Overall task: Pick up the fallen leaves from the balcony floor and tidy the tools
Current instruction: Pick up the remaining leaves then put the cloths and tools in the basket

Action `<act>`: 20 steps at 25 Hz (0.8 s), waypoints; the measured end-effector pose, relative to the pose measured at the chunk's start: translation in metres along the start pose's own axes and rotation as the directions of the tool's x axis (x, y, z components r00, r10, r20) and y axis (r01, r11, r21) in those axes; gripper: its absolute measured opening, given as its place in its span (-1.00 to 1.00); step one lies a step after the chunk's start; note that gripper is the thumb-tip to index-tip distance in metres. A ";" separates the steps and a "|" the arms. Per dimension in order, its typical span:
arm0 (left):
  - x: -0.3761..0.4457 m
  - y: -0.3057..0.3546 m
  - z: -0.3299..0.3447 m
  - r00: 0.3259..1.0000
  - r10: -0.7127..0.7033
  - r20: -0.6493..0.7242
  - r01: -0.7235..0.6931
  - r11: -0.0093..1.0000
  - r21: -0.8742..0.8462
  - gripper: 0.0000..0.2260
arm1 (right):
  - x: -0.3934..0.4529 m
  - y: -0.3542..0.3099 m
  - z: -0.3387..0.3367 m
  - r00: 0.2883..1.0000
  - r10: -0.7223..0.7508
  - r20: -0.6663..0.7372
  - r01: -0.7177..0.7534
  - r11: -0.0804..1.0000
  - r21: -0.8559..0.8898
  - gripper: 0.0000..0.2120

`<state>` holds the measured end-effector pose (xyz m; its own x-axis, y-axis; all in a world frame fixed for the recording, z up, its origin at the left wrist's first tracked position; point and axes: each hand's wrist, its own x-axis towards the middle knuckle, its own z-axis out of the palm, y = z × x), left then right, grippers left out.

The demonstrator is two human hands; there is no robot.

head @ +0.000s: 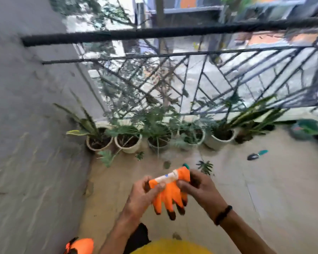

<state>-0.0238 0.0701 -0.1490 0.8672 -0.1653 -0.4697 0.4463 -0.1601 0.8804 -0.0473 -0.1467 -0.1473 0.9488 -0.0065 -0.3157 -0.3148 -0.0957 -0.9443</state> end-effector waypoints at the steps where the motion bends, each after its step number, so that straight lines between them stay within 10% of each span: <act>1: 0.001 0.004 0.023 0.999 -0.029 0.022 0.031 0.996 -0.079 -0.66 | -0.009 0.005 -0.015 0.998 0.007 -0.067 -0.002 0.998 0.065 -0.83; 9: 0.008 0.019 0.159 0.910 -0.026 0.413 -0.001 0.998 0.065 -0.62 | -0.078 0.031 -0.125 0.958 0.138 -0.252 -0.072 0.965 0.254 -0.74; 15: 0.036 0.020 0.259 0.909 -0.028 0.416 -0.108 0.948 0.300 -0.45 | -0.110 0.056 -0.217 0.904 0.140 -0.405 -0.087 0.986 0.145 -0.68; 20: 0.094 0.048 0.388 0.670 -0.115 0.734 -0.285 0.873 0.396 -0.71 | -0.110 0.071 -0.323 0.915 0.203 -0.349 -0.168 0.977 0.127 -0.69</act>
<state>-0.0068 -0.3311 -0.1767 0.3677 -0.8063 -0.4634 0.0552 -0.4785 0.8764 -0.1662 -0.4747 -0.1491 0.8123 -0.3732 -0.4482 -0.4707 0.0343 -0.8816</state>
